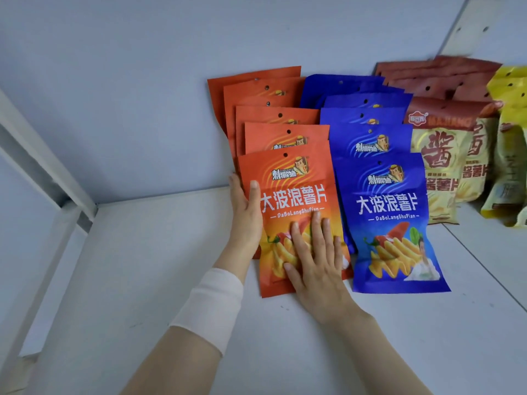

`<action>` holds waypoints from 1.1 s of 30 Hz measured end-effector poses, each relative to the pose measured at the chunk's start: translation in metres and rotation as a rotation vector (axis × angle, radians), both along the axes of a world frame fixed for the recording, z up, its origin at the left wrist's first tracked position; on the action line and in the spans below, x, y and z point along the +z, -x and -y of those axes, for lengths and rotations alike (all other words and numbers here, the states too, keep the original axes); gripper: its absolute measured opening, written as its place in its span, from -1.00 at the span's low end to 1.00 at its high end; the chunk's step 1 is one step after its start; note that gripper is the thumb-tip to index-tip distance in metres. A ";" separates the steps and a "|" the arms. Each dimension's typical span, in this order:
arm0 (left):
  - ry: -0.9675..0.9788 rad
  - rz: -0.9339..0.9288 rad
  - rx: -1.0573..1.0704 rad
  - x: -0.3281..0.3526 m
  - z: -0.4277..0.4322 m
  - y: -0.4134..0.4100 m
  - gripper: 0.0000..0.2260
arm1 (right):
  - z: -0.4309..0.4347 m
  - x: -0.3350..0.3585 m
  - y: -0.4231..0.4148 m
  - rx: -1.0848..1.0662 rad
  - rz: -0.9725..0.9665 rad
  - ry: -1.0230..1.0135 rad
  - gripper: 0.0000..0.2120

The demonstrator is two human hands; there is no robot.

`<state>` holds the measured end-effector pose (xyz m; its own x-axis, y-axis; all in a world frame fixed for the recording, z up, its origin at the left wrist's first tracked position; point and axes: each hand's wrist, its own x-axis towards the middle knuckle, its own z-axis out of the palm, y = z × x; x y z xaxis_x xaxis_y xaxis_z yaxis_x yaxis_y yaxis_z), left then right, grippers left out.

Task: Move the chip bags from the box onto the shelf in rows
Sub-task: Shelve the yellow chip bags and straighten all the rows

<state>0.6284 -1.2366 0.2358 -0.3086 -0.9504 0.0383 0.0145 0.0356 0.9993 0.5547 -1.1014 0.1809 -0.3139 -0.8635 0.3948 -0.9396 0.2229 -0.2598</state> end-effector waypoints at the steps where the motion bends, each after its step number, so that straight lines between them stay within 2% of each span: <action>1: 0.006 -0.005 0.020 0.006 0.007 0.000 -0.36 | -0.001 0.000 0.000 0.000 -0.008 0.000 -0.42; 8: 0.221 0.041 0.185 0.055 0.073 0.010 -0.55 | 0.001 0.002 -0.001 -0.025 -0.029 -0.005 -0.46; 12: 0.284 0.054 0.210 0.057 0.089 0.014 -0.57 | 0.001 0.002 -0.001 -0.023 -0.037 -0.006 -0.46; 18: 0.326 0.097 0.127 0.054 0.089 0.019 -0.49 | 0.001 0.004 -0.002 -0.027 -0.038 -0.013 -0.48; 21: 0.308 0.157 0.114 0.051 0.090 0.011 -0.34 | 0.000 0.005 -0.003 -0.031 -0.041 -0.020 -0.47; 22: 0.312 0.185 0.115 0.048 0.087 0.009 -0.31 | 0.000 0.006 -0.003 -0.029 -0.043 -0.018 -0.47; 25: 0.445 0.386 0.098 0.035 0.048 0.004 -0.41 | 0.000 0.004 -0.003 -0.026 -0.042 -0.019 -0.43; 28: 0.607 0.571 0.028 0.007 0.015 -0.008 -0.32 | -0.003 0.005 -0.003 -0.027 -0.032 -0.040 -0.39; 33: 0.690 0.740 -0.082 -0.003 -0.007 -0.032 -0.27 | -0.014 0.003 -0.005 -0.016 0.013 -0.014 -0.31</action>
